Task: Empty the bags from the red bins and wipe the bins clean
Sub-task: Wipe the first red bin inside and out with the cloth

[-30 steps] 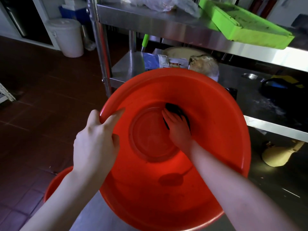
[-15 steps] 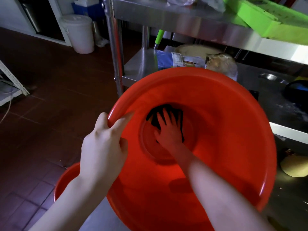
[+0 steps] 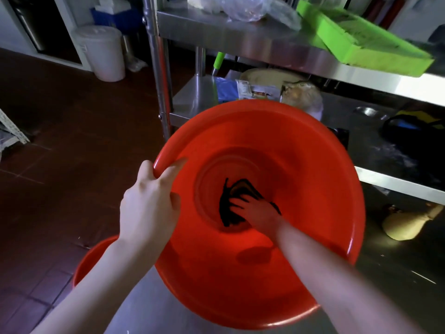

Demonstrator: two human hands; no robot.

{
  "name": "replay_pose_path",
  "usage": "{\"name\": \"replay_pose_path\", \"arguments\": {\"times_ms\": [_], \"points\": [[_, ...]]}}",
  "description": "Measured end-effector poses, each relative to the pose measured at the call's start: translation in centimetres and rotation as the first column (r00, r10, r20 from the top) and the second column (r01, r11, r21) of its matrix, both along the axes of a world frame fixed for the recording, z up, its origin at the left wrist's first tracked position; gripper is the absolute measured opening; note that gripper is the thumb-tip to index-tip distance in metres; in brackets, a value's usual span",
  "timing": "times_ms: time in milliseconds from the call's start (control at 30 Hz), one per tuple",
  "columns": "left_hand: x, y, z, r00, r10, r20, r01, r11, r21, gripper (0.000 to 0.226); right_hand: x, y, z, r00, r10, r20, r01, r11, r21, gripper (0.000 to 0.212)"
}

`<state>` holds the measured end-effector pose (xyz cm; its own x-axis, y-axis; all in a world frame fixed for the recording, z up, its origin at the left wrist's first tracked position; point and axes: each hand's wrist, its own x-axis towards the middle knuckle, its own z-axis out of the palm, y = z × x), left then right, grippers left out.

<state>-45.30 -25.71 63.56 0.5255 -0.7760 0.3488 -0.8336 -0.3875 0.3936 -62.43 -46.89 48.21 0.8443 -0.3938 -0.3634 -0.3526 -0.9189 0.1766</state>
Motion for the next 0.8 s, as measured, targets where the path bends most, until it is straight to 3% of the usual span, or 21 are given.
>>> {"name": "replay_pose_path", "arguments": {"times_ms": [100, 167, 267, 367, 467, 600, 800], "points": [[-0.5, 0.1, 0.2, 0.999, 0.027, -0.033, -0.026, 0.999, 0.022, 0.069, -0.5, 0.0, 4.4, 0.986, -0.127, 0.112, 0.123, 0.991, 0.045, 0.053], [-0.9, 0.2, 0.3, 0.997, 0.054, -0.058, -0.052, 0.998, 0.041, 0.07, -1.0, 0.8, 7.6, 0.941, -0.18, 0.286, 0.15, 0.981, 0.124, 0.057], [-1.4, 0.5, 0.5, 0.988, 0.097, -0.12, -0.088, 0.993, 0.078, 0.071, -2.9, 3.3, 12.1, 0.773, -0.25, 0.583, 0.131, 0.962, 0.239, 0.065], [-1.3, 1.0, 0.6, 0.969, 0.136, -0.205, -0.106, 0.983, 0.15, 0.071, -5.4, 6.2, 15.9, 0.574, -0.302, 0.761, 0.115, 0.95, 0.29, 0.066], [-0.8, 1.4, 0.9, 0.948, 0.145, -0.284, -0.081, 0.971, 0.224, 0.073, -7.6, 8.8, 18.7, 0.455, -0.316, 0.833, 0.133, 0.949, 0.287, 0.064], [0.7, 1.6, 1.7, 0.915, 0.11, -0.388, -0.023, 0.975, 0.222, 0.076, -9.9, 11.6, 20.4, 0.373, -0.31, 0.874, 0.208, 0.947, 0.247, 0.062], [2.1, 3.0, 2.6, 0.72, 0.122, -0.684, -0.042, 0.99, 0.133, 0.066, -11.4, 16.9, 19.0, 0.238, -0.394, 0.888, 0.329, 0.893, 0.308, 0.052]]}}
